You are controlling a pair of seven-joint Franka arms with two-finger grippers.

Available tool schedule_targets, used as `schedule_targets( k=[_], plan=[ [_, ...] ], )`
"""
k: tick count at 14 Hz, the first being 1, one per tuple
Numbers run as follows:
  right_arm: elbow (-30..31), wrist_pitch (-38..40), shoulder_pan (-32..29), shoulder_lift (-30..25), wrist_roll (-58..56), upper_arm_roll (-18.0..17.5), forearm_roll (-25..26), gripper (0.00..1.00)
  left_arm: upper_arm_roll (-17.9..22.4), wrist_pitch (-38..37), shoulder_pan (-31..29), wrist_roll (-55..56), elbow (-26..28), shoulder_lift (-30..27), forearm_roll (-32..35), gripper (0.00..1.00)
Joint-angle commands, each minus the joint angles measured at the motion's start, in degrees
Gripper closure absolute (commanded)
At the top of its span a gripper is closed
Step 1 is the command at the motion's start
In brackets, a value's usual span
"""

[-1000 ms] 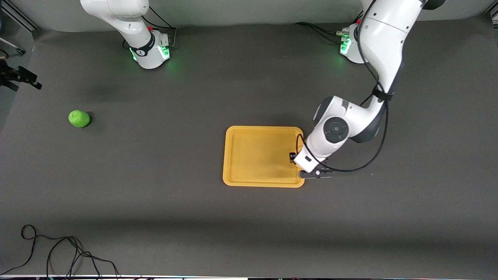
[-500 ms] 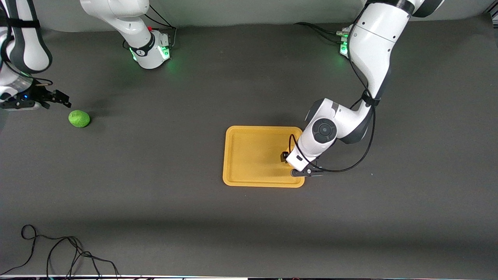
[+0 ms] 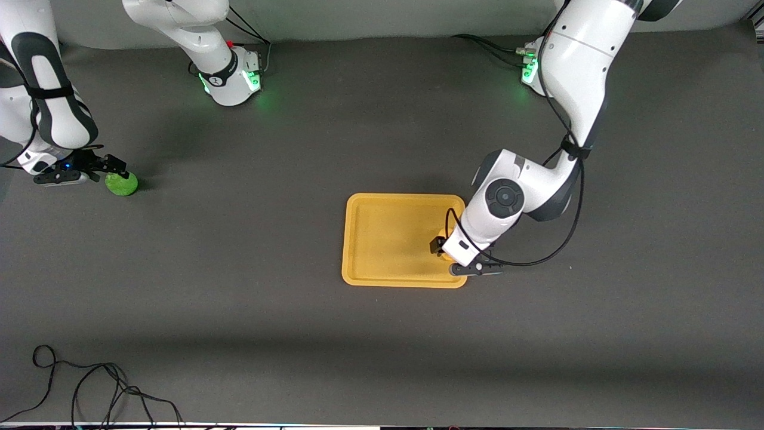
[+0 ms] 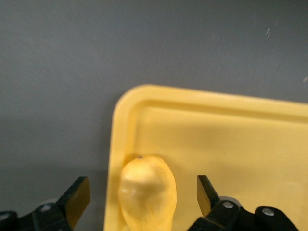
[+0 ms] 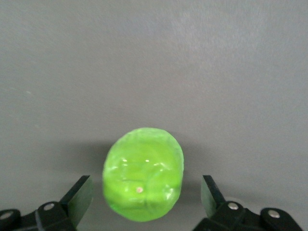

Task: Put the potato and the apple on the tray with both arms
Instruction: 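Lower the potato onto the tray while the right gripper grasps the apple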

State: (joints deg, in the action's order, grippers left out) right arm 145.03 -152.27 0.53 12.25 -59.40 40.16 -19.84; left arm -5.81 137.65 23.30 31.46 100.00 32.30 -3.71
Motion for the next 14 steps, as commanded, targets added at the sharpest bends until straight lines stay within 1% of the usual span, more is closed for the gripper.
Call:
schedule_targets(
  k=[1, 2, 3, 4, 5, 6, 8, 9, 12, 14],
  plan=[
    [-1.6, -1.7, 0.6, 3.4, -2.6, -0.3, -3.2, 0.00, 0.3, -9.8, -4.4, -2.1, 1.0, -7.8, 0.8, 0.01],
    [-1.8, -1.8, 0.4, 3.7, -2.6, -1.0, -3.4, 0.00, 0.3, -14.0, -6.1, -5.1, 0.9, -10.2, 0.7, 0.01],
    [-2.3, -1.7, 0.4, 3.9, -2.6, -1.5, -3.6, 0.05, 0.3, -17.7, -8.5, -7.6, 0.9, -13.0, 0.8, 0.01],
    [-2.3, -1.7, 0.5, 4.1, -2.8, -1.6, -3.7, 0.29, 0.2, -21.4, -11.4, -10.9, 0.9, -15.5, 0.8, 0.01],
    [-2.4, -1.6, 0.5, 4.2, -3.4, -1.9, -3.7, 0.44, 0.2, -24.5, -13.5, -14.5, 0.7, -17.6, 0.7, 0.00],
    [-2.4, -1.5, 0.6, 4.2, -3.5, -2.2, -3.7, 0.49, 0.3, -27.3, -16.0, -18.2, 0.5, -19.3, 0.8, 0.00],
    [-4.0, -0.2, 0.8, 3.5, -3.4, -3.0, -3.6, 0.54, 0.2, -31.0, -21.2, -25.1, -0.7, -21.2, 0.8, 0.00],
    [-5.4, 1.2, 0.9, 2.6, -3.2, -3.2, -3.6, 0.56, 0.3, -31.7, -22.6, -26.6, -0.7, -22.3, 0.8, 0.00],
    [-11.2, 9.7, 3.9, 0.2, -2.3, -2.0, -2.6, 0.60, 0.4, -32.7, -25.1, -27.2, 1.0, -27.4, 3.1, 0.00],
    [-19.0, 17.0, 3.9, 0.6, -1.2, -0.4, 2.4, 0.62, 0.5, -32.3, -25.7, -30.1, 4.1, -32.2, 5.3, 0.00]
  ],
)
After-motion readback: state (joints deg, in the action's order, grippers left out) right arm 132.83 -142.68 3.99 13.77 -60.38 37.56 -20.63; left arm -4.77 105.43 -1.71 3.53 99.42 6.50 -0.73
